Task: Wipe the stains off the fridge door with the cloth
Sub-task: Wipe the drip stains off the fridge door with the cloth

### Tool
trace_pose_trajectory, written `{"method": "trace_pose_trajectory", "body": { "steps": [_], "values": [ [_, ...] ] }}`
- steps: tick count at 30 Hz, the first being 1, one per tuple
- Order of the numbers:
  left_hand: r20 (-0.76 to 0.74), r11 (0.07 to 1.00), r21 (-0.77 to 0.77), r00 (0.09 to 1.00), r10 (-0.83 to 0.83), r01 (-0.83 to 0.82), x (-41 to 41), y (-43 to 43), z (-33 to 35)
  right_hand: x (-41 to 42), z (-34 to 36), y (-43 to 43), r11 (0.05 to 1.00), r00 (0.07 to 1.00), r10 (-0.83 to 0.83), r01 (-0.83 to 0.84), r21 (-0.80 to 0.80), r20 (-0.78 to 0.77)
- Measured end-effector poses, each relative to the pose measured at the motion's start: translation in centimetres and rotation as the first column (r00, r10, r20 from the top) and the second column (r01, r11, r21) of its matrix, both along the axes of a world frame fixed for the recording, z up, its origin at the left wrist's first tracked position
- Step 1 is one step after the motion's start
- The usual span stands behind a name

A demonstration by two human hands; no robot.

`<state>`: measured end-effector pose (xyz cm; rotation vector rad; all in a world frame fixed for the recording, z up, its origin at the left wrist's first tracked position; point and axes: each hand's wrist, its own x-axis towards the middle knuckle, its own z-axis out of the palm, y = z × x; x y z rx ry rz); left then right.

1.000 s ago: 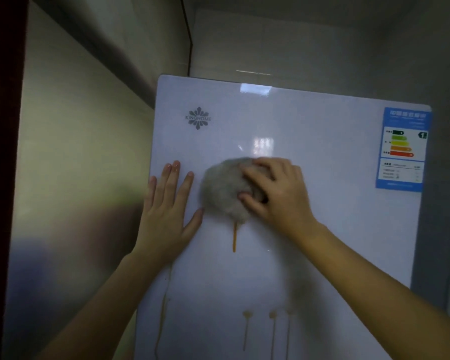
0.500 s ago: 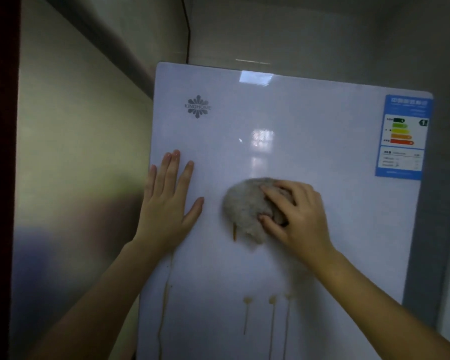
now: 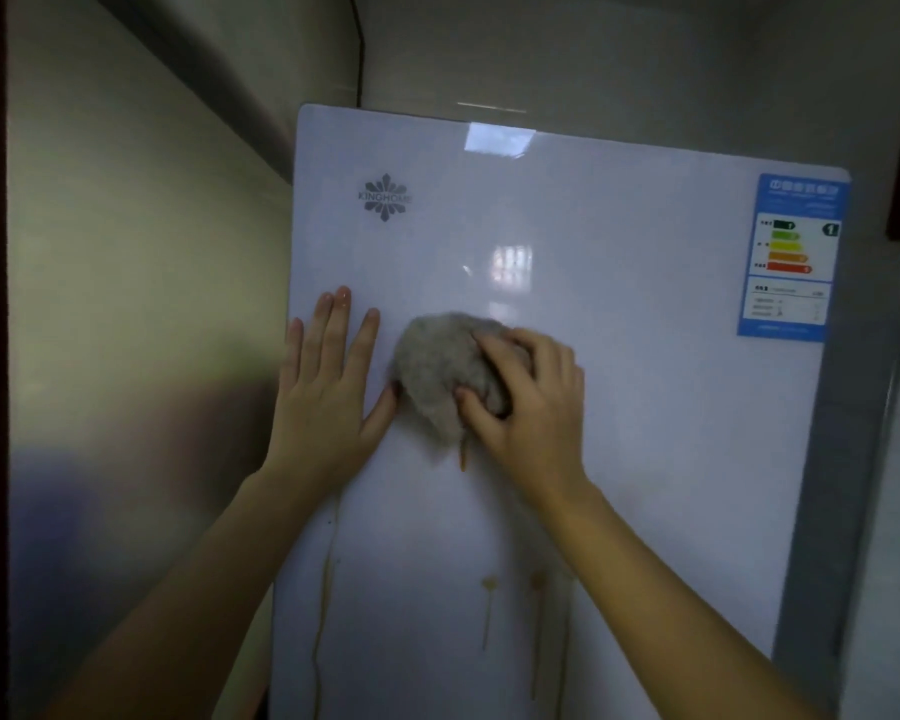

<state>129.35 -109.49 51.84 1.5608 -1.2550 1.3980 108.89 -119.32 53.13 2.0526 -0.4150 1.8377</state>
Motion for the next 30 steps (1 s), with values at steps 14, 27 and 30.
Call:
{"method": "trace_pose_trajectory", "body": {
  "steps": [14, 27, 30],
  "values": [
    [0.01, 1.0, -0.002, 1.0, 0.024, -0.024, -0.1, 0.1, 0.1, -1.1, 2.7, -0.9, 0.995, 0.984, -0.003, -0.015, 0.098, 0.181],
    [0.127, 0.997, -0.056, 0.99, 0.062, -0.055, -1.0, 0.3, -0.4, -6.8, -1.2, -3.8, 0.993, 0.991, -0.025, 0.009, 0.118, 0.132],
    [0.14, 0.996, -0.047, 0.987, 0.079, -0.073, -0.8, -0.3, -0.7, -4.0, -0.6, -2.5, 0.987, 0.983, 0.006, -0.035, 0.155, 0.183]
  ]
}}
